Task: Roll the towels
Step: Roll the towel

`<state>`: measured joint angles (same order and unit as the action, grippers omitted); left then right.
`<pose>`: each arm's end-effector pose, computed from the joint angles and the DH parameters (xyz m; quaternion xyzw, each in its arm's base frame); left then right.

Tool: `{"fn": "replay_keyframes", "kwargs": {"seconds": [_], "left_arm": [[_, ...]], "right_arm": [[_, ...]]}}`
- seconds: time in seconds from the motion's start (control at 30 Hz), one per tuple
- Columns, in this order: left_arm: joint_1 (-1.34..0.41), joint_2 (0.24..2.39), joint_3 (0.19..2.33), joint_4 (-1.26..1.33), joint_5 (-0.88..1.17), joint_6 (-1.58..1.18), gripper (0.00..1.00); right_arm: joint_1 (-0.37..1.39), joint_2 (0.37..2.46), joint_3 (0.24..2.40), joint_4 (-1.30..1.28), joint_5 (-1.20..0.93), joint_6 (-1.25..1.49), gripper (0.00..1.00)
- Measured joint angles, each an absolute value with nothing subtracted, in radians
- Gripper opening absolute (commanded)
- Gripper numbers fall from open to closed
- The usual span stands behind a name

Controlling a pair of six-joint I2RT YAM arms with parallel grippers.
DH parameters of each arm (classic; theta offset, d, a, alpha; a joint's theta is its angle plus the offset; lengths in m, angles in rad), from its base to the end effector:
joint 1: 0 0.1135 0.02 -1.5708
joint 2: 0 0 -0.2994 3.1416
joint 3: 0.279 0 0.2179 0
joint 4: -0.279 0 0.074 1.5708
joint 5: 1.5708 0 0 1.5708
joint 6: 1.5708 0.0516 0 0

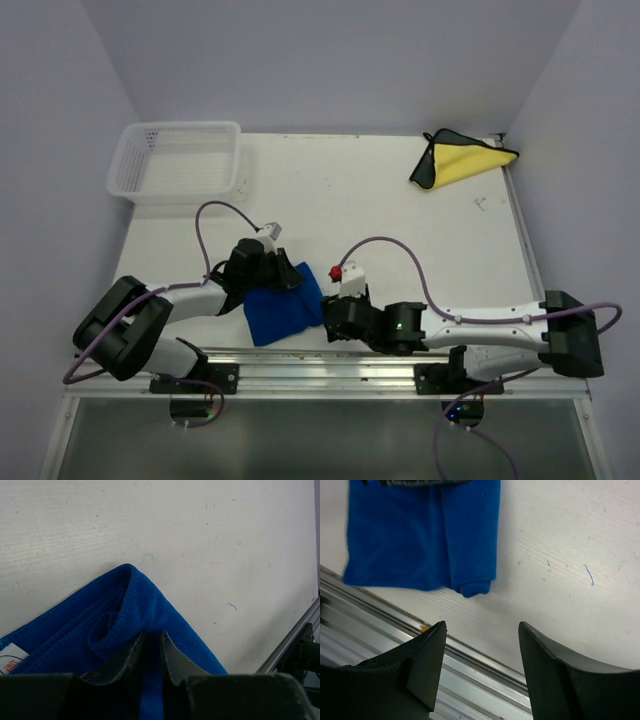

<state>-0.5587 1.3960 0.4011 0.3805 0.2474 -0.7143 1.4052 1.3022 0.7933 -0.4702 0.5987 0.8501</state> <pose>0.1915 -0.1346 0.1938 -0.0119 0.8828 -0.3595 0.3021 0.0646 0.2100 0.2557 -0.1677 0.9026 0.1307 0.3743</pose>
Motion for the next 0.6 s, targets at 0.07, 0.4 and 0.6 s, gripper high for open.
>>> {"fn": "replay_keyframes", "kwargs": {"seconds": [0.07, 0.4, 0.6], "left_arm": [[-0.559, 1.396, 0.401, 0.381, 0.247, -0.715, 0.22], [-0.559, 1.405, 0.401, 0.391, 0.250, -0.719, 0.22], [-0.559, 1.404, 0.401, 0.392, 0.250, -0.722, 0.22]], "right_arm": [[1.350, 1.208, 0.733, -0.372, 0.533, 0.854, 0.63], [0.966, 1.195, 0.546, -0.027, 0.117, 0.955, 0.66], [0.948, 1.335, 0.506, 0.175, -0.047, 1.053, 0.65]]}}
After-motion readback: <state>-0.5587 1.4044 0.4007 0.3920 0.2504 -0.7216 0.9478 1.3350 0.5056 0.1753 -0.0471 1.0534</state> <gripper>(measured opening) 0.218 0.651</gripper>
